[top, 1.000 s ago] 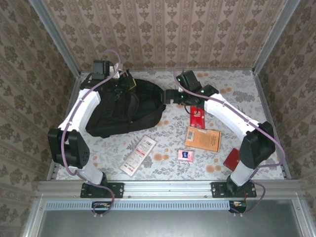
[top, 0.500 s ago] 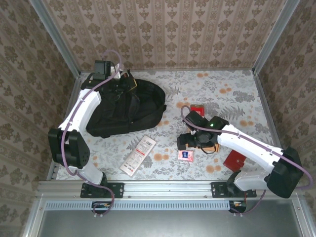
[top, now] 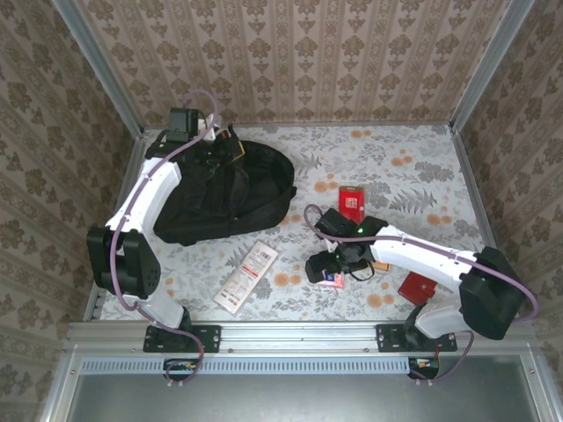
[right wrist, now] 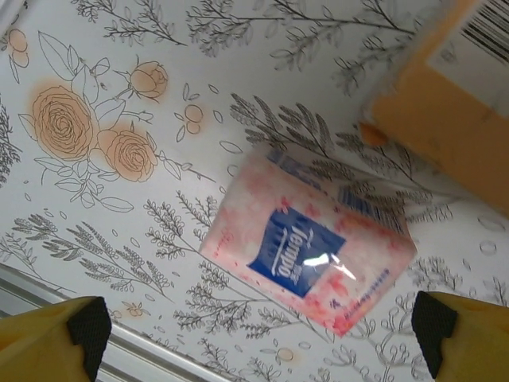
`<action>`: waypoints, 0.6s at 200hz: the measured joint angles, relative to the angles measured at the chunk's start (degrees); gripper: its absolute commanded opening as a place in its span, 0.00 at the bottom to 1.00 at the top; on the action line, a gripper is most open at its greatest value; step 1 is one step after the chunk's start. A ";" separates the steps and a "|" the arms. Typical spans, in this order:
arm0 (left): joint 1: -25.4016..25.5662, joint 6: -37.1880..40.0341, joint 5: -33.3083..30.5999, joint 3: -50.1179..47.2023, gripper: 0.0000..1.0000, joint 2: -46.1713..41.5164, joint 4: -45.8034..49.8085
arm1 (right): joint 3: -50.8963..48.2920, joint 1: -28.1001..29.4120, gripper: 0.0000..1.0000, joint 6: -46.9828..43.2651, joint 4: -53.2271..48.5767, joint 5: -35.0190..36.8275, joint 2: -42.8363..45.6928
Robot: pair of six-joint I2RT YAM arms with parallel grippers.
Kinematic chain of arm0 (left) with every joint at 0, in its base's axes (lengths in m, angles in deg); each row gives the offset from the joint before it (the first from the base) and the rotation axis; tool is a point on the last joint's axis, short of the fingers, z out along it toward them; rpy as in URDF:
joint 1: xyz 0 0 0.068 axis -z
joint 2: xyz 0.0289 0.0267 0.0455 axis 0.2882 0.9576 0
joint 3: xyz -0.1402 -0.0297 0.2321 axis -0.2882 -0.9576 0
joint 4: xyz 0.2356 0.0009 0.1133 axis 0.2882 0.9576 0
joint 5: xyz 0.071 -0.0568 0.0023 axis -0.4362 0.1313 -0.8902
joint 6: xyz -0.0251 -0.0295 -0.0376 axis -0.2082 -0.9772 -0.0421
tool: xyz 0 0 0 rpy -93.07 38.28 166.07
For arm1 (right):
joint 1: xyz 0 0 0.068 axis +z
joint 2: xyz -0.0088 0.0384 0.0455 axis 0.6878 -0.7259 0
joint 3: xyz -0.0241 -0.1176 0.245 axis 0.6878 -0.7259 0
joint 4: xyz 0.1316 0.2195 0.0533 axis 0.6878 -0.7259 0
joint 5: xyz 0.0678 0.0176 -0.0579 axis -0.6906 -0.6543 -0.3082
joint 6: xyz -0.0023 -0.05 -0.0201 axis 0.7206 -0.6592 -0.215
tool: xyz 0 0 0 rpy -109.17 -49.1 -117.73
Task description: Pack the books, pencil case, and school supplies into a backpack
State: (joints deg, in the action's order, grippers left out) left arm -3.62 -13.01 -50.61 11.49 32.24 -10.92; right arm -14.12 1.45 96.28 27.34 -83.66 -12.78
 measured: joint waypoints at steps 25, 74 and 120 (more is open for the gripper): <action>0.07 0.00 -0.02 0.00 0.00 0.00 0.00 | 0.96 0.00 1.00 -2.75 2.43 -0.72 -5.79; 0.96 0.87 -0.79 0.00 0.00 0.00 0.37 | 0.96 0.00 1.00 -5.01 4.20 -0.85 -8.70; 1.49 1.53 -1.03 0.02 0.00 0.00 1.11 | -1.99 1.49 1.00 -4.42 5.62 -1.25 -7.67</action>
State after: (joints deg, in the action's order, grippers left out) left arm -2.14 -11.48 -51.64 11.51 32.24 -9.80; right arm -16.11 2.94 91.87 32.96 -84.90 -20.45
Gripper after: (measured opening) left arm 0.061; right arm 0.998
